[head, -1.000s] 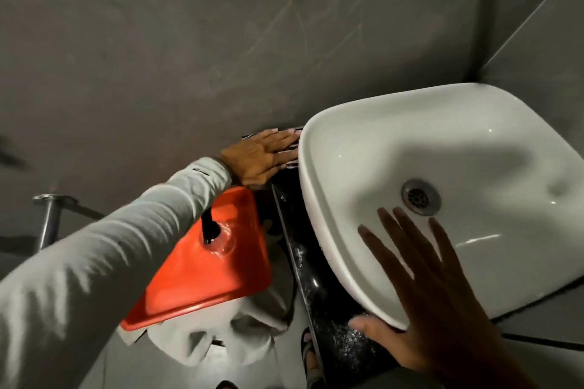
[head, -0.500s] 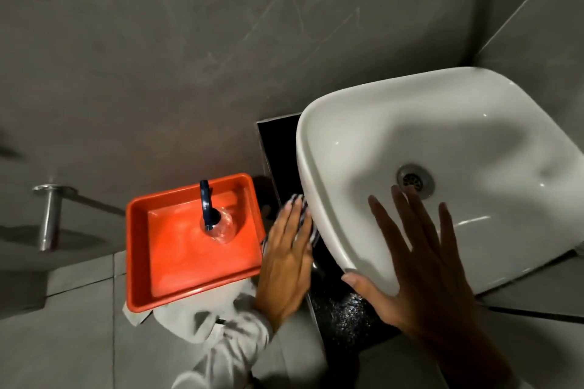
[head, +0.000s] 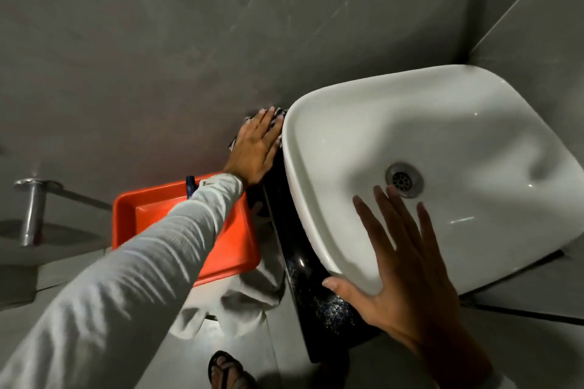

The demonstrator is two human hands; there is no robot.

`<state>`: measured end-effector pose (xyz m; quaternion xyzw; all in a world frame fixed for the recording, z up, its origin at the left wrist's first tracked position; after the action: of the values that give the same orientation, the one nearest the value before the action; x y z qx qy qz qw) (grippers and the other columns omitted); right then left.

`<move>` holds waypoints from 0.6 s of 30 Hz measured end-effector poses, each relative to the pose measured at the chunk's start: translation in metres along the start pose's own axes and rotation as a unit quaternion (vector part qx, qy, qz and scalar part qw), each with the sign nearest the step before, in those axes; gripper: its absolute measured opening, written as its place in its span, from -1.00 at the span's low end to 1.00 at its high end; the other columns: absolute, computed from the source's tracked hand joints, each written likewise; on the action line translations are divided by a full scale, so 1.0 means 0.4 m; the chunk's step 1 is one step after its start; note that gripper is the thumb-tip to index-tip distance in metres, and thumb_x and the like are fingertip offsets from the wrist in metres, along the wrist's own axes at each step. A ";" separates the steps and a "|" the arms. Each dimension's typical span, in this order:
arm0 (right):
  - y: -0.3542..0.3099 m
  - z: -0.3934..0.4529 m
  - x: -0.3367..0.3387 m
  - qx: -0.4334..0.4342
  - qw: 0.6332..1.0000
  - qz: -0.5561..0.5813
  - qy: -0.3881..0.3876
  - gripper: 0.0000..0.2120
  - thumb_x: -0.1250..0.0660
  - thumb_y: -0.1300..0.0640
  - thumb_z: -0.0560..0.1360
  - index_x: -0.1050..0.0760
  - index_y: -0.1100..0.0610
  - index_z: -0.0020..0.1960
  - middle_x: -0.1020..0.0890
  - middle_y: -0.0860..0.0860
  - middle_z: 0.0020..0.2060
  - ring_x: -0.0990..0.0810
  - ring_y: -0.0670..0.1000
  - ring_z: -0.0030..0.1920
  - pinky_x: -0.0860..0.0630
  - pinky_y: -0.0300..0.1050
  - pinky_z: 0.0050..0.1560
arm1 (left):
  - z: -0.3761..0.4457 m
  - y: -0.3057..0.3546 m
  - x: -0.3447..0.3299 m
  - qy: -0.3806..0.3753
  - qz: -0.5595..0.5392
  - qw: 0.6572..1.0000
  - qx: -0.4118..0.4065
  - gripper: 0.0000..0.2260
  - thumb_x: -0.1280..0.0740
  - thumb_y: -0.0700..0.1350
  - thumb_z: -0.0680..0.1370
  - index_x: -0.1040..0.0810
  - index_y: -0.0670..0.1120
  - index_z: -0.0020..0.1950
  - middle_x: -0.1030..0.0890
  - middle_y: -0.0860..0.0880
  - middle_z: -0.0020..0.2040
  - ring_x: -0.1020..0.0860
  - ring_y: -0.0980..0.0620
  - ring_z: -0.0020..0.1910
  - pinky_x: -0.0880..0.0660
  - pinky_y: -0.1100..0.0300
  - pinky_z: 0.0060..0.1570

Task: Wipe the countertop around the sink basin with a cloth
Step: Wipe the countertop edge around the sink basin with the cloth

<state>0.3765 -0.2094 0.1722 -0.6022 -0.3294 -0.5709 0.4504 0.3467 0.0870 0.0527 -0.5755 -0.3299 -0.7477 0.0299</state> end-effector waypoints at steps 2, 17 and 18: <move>-0.001 -0.001 0.003 -0.005 1.000 0.008 0.002 0.06 -0.09 -0.62 0.45 -0.19 0.12 0.67 -0.19 0.17 0.67 -0.10 0.17 0.69 -0.12 0.44 0.59 | -0.059 0.016 -0.020 0.029 -0.038 0.998 0.027 -0.46 -0.01 0.01 0.67 -0.31 -0.23 0.59 -0.28 -0.33 0.62 -0.22 -0.37 0.61 -0.19 -0.35 0.57; -0.015 -0.001 0.004 0.011 0.999 -0.023 -0.026 -0.01 0.04 -0.59 0.51 -0.18 0.09 0.67 -0.22 0.20 0.66 -0.11 0.19 0.68 -0.12 0.43 0.60 | -0.646 0.450 -0.189 0.090 -0.044 0.988 0.120 -0.39 -0.20 -0.24 0.61 -0.15 -0.13 0.67 -0.11 -0.14 0.71 -0.08 -0.14 0.69 -0.21 -0.18 0.57; -0.015 0.000 0.001 0.014 0.999 -0.023 -0.028 -0.01 0.05 -0.59 0.51 -0.18 0.09 0.67 -0.22 0.20 0.66 -0.11 0.20 0.68 -0.12 0.43 0.60 | -0.657 0.462 -0.196 0.080 -0.022 0.990 0.111 -0.38 -0.20 -0.23 0.58 -0.18 -0.14 0.66 -0.15 -0.16 0.69 -0.14 -0.15 0.68 -0.21 -0.15 0.55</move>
<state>0.3710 -0.2072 0.1736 -0.6040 -0.3640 -0.5593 0.4356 0.2305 -0.2223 0.0369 -0.4996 -0.4201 -0.7506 0.1031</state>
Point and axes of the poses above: each hand's wrist, its own z-axis towards the middle knuckle, its own x-axis out of the back of the hand, y = z × x, the point moved 7 cm from there along z, towards the middle knuckle
